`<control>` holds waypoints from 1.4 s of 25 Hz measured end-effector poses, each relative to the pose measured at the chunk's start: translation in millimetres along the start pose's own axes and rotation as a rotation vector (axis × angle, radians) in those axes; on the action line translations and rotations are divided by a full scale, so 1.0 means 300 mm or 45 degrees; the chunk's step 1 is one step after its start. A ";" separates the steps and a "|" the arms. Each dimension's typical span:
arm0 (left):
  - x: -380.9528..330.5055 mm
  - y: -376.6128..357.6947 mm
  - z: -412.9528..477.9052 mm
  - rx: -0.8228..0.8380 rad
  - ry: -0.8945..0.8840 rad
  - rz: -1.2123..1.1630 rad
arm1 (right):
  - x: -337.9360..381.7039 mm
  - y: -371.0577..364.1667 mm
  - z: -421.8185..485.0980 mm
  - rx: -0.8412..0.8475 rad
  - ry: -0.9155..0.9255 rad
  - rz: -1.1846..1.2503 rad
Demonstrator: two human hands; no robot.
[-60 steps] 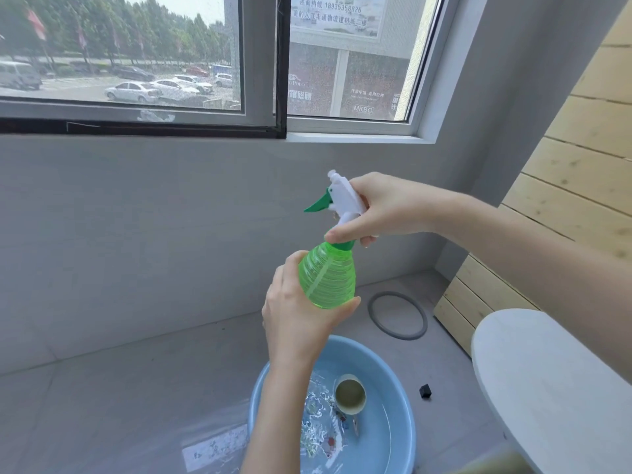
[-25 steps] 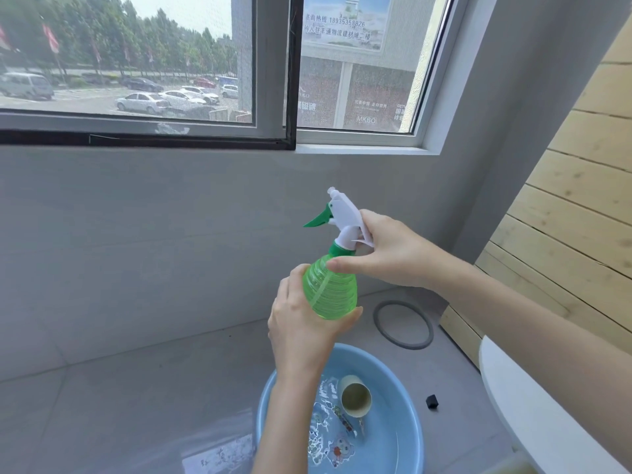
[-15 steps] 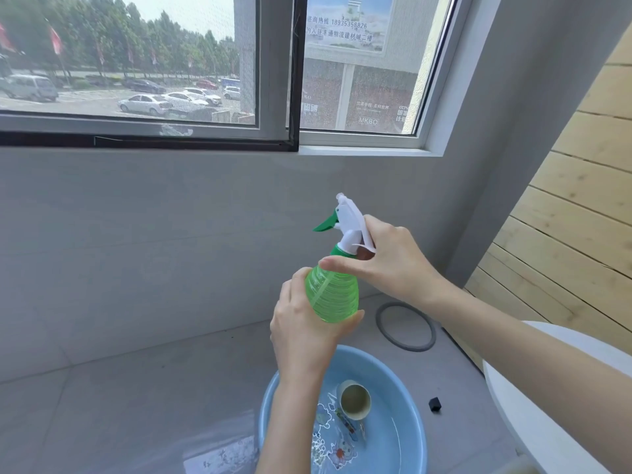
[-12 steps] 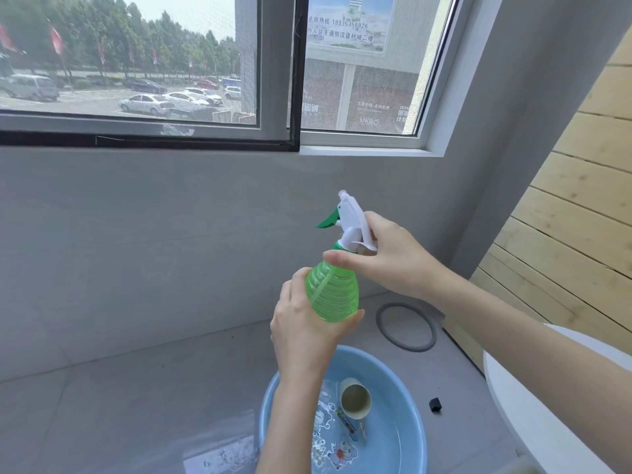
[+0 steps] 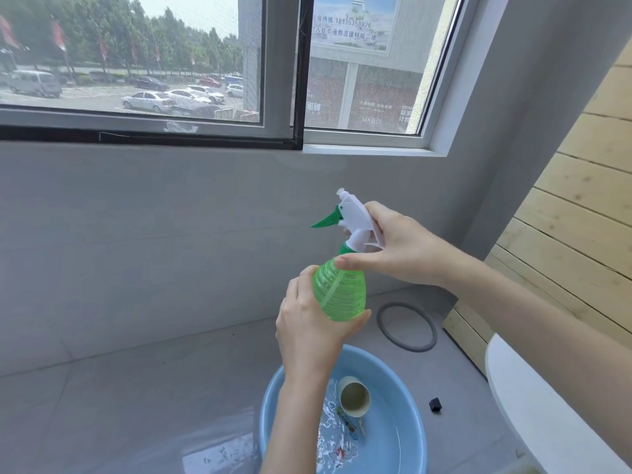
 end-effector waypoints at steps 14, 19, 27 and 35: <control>0.010 -0.011 0.004 0.006 -0.018 0.010 | 0.018 0.028 -0.006 0.020 0.051 -0.023; 0.002 -0.010 0.000 0.004 -0.027 0.009 | 0.024 0.022 -0.017 -0.064 -0.059 -0.242; 0.005 -0.008 0.001 -0.005 -0.034 0.027 | 0.022 0.002 -0.011 -0.153 -0.069 -0.398; 0.001 -0.004 -0.001 -0.003 -0.033 -0.001 | 0.038 -0.013 -0.013 -0.207 -0.065 -0.343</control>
Point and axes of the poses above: each hand's wrist, its own z-axis towards the middle knuckle, its own y-axis out of the back of the hand, x = y × z, the point moved 1 cm from there along z, towards the middle knuckle, and after that the axes turned 13 degrees about x, right-handed, at the moved point
